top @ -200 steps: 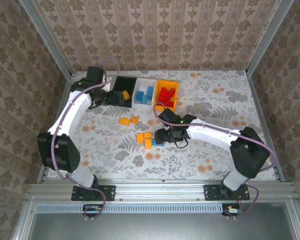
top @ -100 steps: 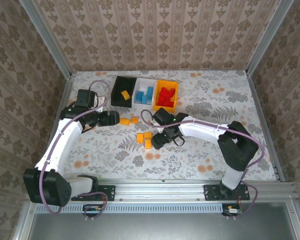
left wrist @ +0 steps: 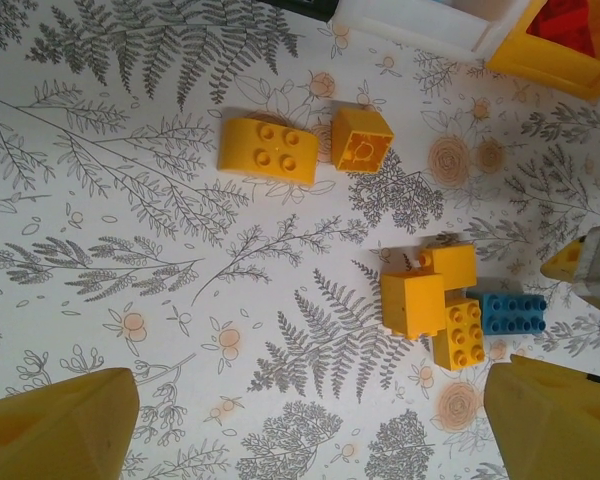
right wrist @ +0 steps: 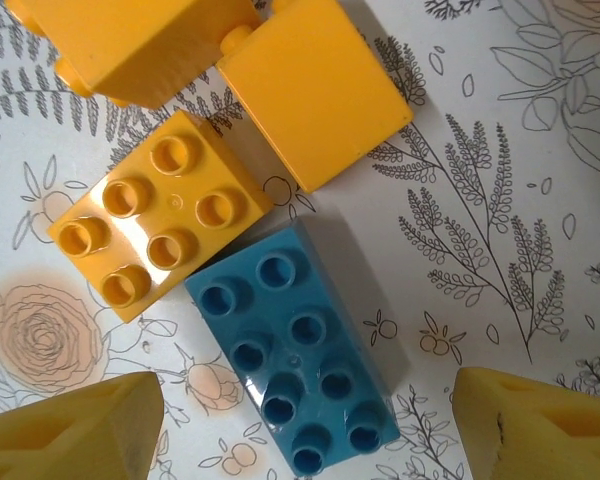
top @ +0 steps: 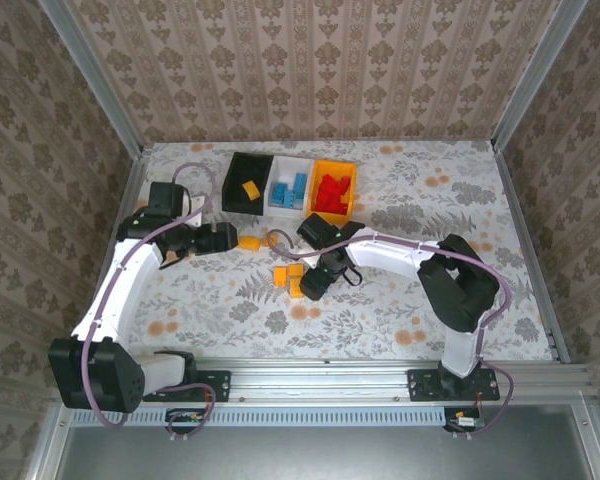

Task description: Sort the legos into containers by color

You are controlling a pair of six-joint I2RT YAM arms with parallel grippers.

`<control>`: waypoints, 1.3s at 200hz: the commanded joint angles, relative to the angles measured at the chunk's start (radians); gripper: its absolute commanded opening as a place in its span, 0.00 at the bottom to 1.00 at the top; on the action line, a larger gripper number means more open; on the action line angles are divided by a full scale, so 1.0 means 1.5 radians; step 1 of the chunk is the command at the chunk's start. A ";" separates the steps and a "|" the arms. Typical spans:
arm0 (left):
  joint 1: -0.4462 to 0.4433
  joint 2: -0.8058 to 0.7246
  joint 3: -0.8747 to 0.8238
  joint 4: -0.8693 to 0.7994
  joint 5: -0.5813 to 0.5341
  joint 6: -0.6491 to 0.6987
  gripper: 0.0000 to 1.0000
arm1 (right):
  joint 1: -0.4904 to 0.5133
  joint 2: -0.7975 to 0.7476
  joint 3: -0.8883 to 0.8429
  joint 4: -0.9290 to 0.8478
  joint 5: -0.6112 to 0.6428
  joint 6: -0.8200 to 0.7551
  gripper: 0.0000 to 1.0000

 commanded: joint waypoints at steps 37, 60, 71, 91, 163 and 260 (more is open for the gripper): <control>0.019 -0.016 -0.010 -0.001 0.028 0.000 0.93 | -0.001 0.056 0.035 -0.043 0.010 -0.048 0.75; 0.025 -0.019 -0.013 0.000 0.029 0.001 0.94 | -0.001 0.068 0.038 -0.044 0.019 -0.046 0.74; 0.026 -0.019 -0.013 -0.001 0.029 0.002 0.95 | -0.002 0.072 0.039 -0.044 0.022 -0.046 0.73; 0.027 -0.018 -0.016 0.000 0.031 0.002 1.00 | -0.004 0.078 0.040 -0.044 0.030 -0.043 0.72; 0.033 -0.016 -0.024 0.004 0.035 0.003 1.00 | -0.013 0.088 0.033 -0.038 0.031 -0.031 0.59; 0.032 -0.021 -0.027 0.003 0.039 -0.001 1.00 | -0.028 0.044 -0.021 -0.004 0.033 0.002 0.39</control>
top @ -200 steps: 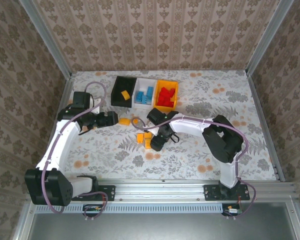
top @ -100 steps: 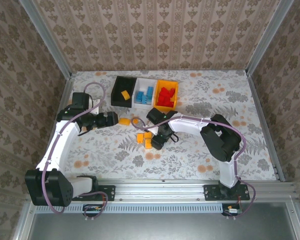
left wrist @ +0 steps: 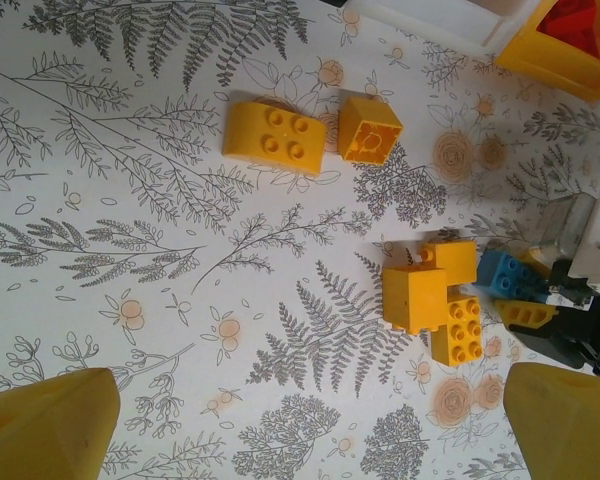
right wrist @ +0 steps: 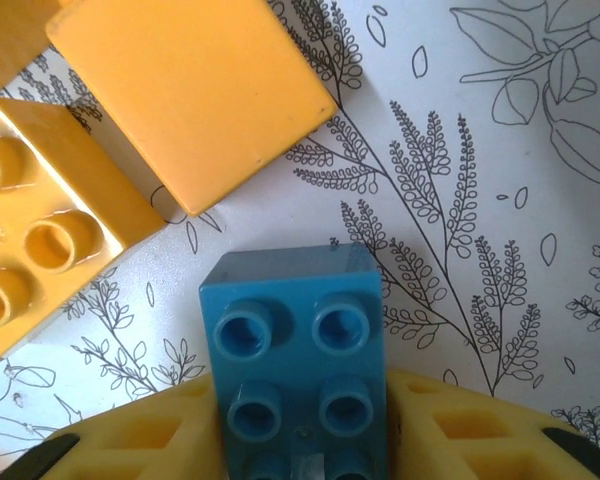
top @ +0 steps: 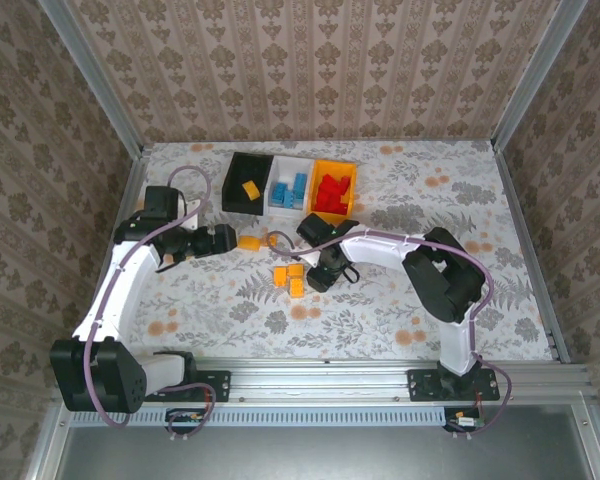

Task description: Sort the legos into containers by color

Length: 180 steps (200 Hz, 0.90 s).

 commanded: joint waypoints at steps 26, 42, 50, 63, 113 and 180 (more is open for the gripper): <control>0.005 -0.016 -0.007 0.001 0.014 -0.002 1.00 | -0.011 -0.029 -0.055 0.004 0.015 0.050 0.36; 0.006 -0.016 -0.008 0.002 0.015 -0.003 1.00 | -0.016 -0.040 -0.066 0.009 0.020 0.062 0.35; 0.006 -0.016 -0.007 0.002 0.016 -0.004 1.00 | -0.019 -0.046 -0.072 0.011 0.026 0.069 0.35; 0.006 -0.016 -0.007 0.003 0.018 -0.004 1.00 | -0.025 -0.056 -0.081 0.016 0.027 0.076 0.35; 0.006 -0.016 -0.008 0.002 0.018 0.000 1.00 | -0.055 -0.105 -0.116 0.036 0.023 0.100 0.34; 0.010 -0.007 -0.027 0.005 -0.006 0.023 1.00 | -0.095 -0.164 -0.156 0.069 -0.008 0.128 0.34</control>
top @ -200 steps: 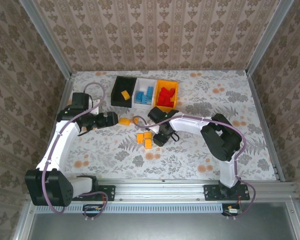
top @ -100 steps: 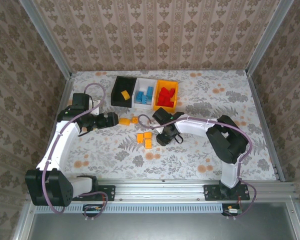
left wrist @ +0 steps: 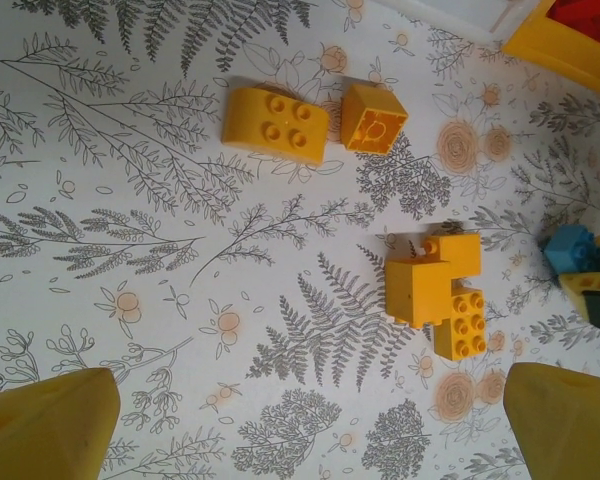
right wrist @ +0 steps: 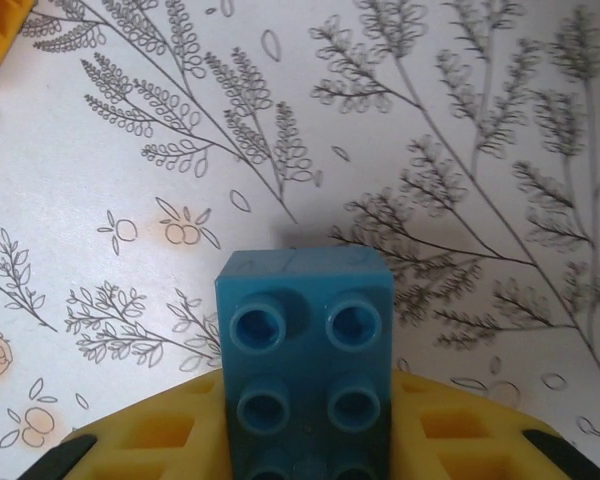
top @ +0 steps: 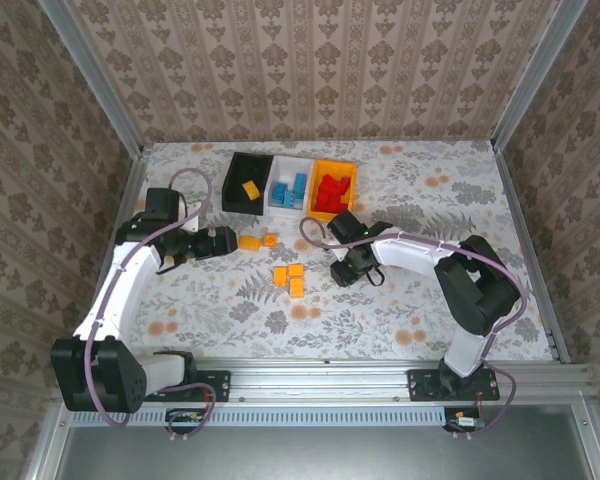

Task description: Sort the legos into containers by color

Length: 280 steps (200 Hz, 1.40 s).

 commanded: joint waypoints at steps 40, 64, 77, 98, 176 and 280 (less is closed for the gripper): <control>0.015 -0.001 -0.035 0.009 -0.025 0.038 1.00 | -0.034 -0.063 -0.028 0.030 -0.039 0.038 0.34; 0.018 0.006 -0.041 0.017 -0.025 0.043 1.00 | -0.045 -0.082 -0.033 0.033 -0.051 0.046 0.33; 0.022 0.009 -0.045 0.023 -0.023 0.045 1.00 | -0.054 -0.092 -0.036 0.033 -0.060 0.052 0.33; 0.029 0.014 -0.048 0.025 -0.018 0.048 1.00 | -0.069 -0.112 -0.041 0.040 -0.076 0.065 0.33; 0.030 0.028 -0.054 0.028 -0.035 0.055 1.00 | -0.197 -0.225 -0.102 0.115 -0.183 0.211 0.33; 0.015 0.051 -0.055 0.032 -0.015 0.055 1.00 | -0.238 -0.395 0.030 -0.003 -0.239 0.414 0.33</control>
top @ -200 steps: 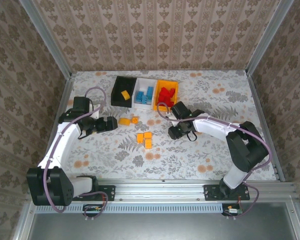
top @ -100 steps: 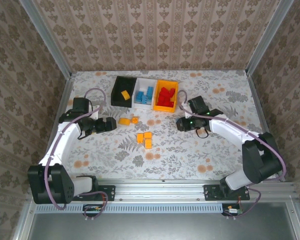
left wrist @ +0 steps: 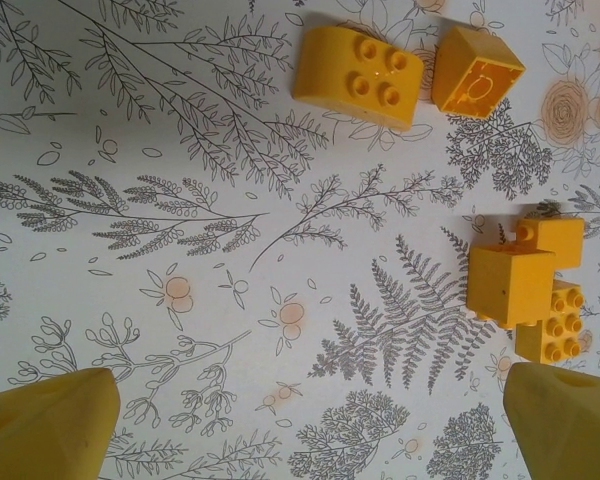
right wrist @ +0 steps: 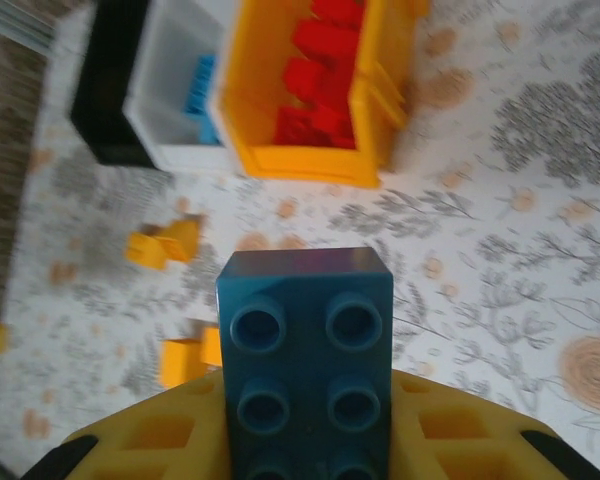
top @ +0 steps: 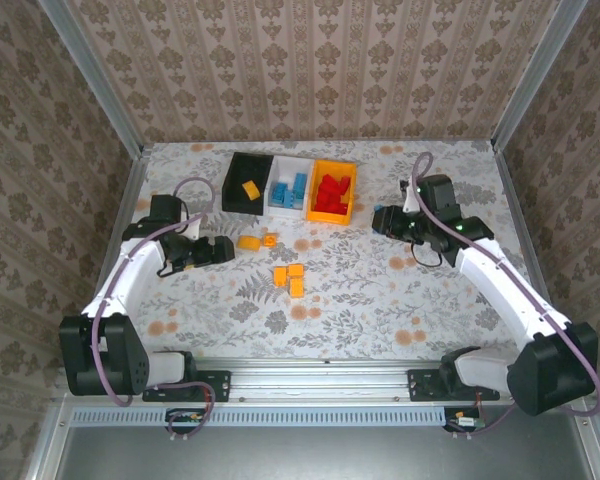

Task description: Sort the legos into containers by color

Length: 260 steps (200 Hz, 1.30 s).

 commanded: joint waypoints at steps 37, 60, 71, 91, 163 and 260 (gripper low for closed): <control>-0.039 -0.013 -0.010 0.003 0.004 0.019 1.00 | -0.001 -0.028 0.150 -0.045 -0.096 0.080 0.33; -0.064 -0.019 -0.013 0.002 -0.006 0.023 1.00 | 0.000 0.014 0.197 -0.021 -0.125 0.123 0.33; -0.074 -0.021 -0.014 0.002 -0.010 0.024 1.00 | 0.000 0.040 0.216 -0.005 -0.134 0.143 0.33; -0.086 -0.020 -0.014 0.001 -0.020 0.026 1.00 | 0.005 0.096 0.258 0.020 -0.144 0.170 0.33; -0.088 -0.012 -0.010 0.003 -0.003 0.024 1.00 | 0.065 0.400 0.521 0.006 -0.141 0.188 0.32; -0.092 -0.011 -0.012 0.008 0.007 0.021 1.00 | 0.130 0.931 1.084 -0.144 -0.134 0.224 0.30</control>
